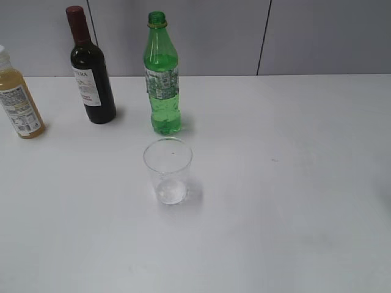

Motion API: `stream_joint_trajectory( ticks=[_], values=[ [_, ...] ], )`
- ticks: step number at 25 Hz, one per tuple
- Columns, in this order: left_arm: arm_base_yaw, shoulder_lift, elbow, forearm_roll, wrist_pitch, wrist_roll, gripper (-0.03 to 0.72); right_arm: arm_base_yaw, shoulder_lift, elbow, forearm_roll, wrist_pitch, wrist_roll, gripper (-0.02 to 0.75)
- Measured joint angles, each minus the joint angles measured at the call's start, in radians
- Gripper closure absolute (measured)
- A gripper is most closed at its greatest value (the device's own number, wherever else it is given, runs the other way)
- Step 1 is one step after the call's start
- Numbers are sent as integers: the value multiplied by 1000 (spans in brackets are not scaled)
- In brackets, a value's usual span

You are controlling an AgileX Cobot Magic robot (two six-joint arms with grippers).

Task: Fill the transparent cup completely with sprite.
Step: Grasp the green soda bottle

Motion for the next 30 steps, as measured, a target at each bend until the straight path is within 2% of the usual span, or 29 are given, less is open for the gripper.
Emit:
stream_joint_trajectory(
  ticks=[7, 17, 24, 30],
  values=[
    [0, 0, 0, 0, 0, 0, 198, 0, -333, 287, 0, -117, 0, 148],
    [0, 0, 0, 0, 0, 0, 198, 0, -714, 664, 1, -194, -1, 148],
    [0, 0, 0, 0, 0, 0, 198, 0, -932, 834, 2, -237, -1, 148],
    [0, 0, 0, 0, 0, 0, 198, 0, -1093, 895, 3, -240, -1, 148]
  ],
)
